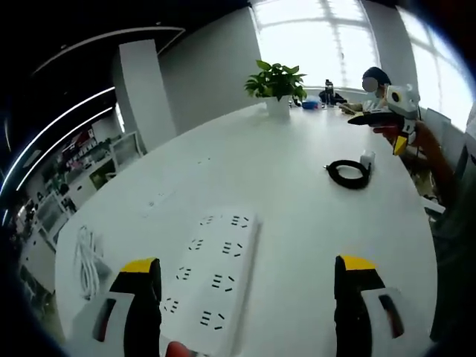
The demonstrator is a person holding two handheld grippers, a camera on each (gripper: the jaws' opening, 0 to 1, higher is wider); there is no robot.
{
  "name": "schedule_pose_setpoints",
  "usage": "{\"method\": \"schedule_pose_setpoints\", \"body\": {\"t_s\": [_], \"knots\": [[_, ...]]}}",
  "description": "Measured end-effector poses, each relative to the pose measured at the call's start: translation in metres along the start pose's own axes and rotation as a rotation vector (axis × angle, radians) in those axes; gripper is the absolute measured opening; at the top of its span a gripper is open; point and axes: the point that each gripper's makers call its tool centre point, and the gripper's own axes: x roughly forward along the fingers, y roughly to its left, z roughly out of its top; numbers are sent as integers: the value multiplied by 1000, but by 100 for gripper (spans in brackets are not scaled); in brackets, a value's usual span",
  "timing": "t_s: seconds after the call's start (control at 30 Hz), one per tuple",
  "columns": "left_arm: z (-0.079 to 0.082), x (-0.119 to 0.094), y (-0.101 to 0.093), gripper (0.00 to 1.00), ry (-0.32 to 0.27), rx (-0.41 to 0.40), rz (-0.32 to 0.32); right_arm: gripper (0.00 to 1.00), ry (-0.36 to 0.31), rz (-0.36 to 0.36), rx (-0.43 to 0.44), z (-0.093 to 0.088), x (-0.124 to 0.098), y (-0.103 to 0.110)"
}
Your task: Straighten the power strip on the desk, plug the charger into it
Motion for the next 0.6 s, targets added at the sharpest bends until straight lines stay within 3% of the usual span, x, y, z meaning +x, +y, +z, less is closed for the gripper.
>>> {"method": "schedule_pose_setpoints", "body": {"t_s": [0.6], "knots": [[-9, 14, 8, 99, 58, 15, -86, 98, 2, 4, -1, -1, 4, 0]]}}
